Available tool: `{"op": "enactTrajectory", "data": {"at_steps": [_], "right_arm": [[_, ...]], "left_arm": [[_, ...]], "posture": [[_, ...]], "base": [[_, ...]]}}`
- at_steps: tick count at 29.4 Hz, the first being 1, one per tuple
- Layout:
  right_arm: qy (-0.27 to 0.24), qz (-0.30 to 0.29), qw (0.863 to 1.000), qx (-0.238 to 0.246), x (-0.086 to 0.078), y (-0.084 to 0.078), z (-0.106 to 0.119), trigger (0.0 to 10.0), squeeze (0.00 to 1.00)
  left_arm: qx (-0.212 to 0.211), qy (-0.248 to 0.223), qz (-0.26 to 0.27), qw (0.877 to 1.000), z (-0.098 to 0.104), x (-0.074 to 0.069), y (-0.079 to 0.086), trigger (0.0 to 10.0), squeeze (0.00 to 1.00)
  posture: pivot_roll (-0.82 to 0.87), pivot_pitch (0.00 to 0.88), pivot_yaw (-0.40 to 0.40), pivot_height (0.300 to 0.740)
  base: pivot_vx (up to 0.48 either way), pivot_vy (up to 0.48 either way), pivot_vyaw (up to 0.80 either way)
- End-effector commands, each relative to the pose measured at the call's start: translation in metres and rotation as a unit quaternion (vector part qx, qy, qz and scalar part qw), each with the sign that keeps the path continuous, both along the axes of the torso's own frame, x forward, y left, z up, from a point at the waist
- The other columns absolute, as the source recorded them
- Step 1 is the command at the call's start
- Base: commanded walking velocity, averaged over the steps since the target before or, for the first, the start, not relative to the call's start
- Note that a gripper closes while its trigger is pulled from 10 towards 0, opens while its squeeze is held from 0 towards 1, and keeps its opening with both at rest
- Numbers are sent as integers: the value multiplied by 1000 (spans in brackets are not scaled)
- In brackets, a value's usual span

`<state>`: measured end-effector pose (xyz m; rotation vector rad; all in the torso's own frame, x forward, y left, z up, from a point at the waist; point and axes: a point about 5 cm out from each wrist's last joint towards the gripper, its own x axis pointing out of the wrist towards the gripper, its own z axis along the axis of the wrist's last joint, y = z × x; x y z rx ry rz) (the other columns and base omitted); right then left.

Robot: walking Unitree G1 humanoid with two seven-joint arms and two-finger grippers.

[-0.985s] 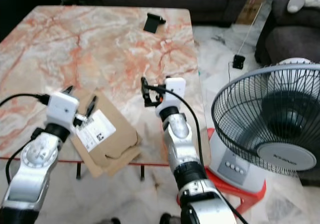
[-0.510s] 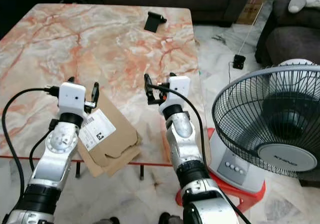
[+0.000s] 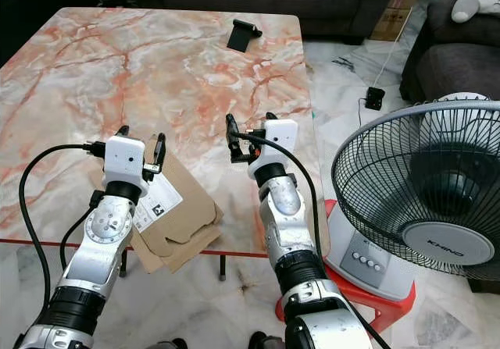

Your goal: Picking trash to rubbish bin

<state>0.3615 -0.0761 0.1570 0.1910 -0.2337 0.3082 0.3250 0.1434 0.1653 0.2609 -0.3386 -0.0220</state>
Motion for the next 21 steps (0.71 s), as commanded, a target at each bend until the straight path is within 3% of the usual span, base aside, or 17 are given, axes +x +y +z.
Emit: {"op": "enactTrajectory", "data": {"at_steps": [1, 21], "right_arm": [[0, 3, 1000, -1, -1, 2, -2, 10000, 0], [3, 6, 1000, 3, -3, 7, -4, 10000, 0]], "left_arm": [[0, -9, -12, 1000, 4, 1, -4, 10000, 0], [2, -15, -28, 999, 7, 1, -8, 10000, 0]], "posture": [[110, 120, -7, 740], [113, 106, 2, 740]], "base": [[0, 0, 0], [0, 0, 0]]}}
